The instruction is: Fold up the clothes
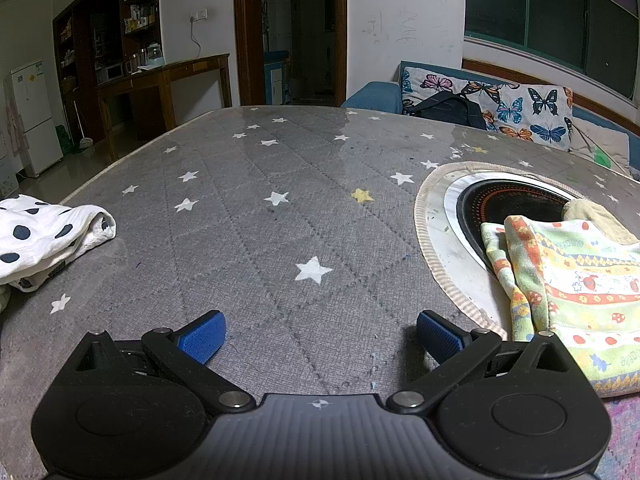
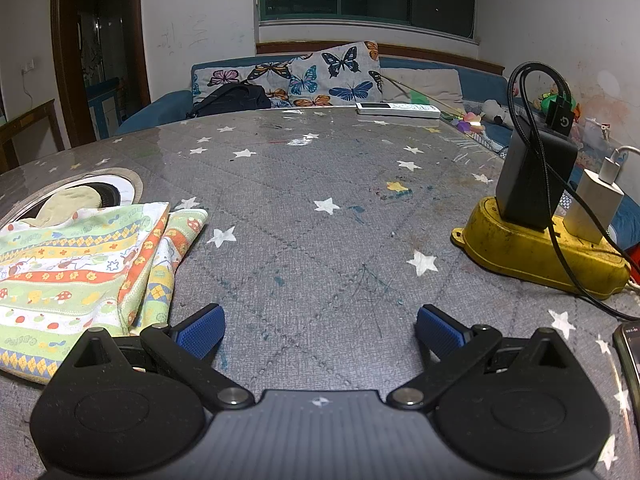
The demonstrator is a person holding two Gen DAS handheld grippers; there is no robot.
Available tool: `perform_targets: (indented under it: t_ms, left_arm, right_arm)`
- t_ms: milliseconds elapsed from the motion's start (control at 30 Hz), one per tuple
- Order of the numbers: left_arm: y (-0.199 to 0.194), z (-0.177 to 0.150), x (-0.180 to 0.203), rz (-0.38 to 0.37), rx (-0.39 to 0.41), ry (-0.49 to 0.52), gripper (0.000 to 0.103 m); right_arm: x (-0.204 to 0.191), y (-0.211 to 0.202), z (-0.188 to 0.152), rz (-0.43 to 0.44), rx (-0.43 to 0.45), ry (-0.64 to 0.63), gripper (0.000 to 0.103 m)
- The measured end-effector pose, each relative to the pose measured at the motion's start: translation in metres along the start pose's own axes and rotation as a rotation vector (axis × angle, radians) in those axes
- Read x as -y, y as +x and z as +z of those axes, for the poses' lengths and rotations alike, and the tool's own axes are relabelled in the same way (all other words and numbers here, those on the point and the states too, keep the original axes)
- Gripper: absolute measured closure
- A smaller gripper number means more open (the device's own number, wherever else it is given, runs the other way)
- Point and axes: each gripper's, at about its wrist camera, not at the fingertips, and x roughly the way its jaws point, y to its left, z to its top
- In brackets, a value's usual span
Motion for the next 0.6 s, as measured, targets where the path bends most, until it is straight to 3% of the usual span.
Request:
perform_targets:
  t_ms: [600]
  left_arm:
    - [0.0008, 0.0001, -0.0017, -0.001, 0.0, 0.0, 0.0]
  right_arm:
    - [-0.0008, 0.0005, -0.0008, -0.001, -0.001, 0.001, 0.0]
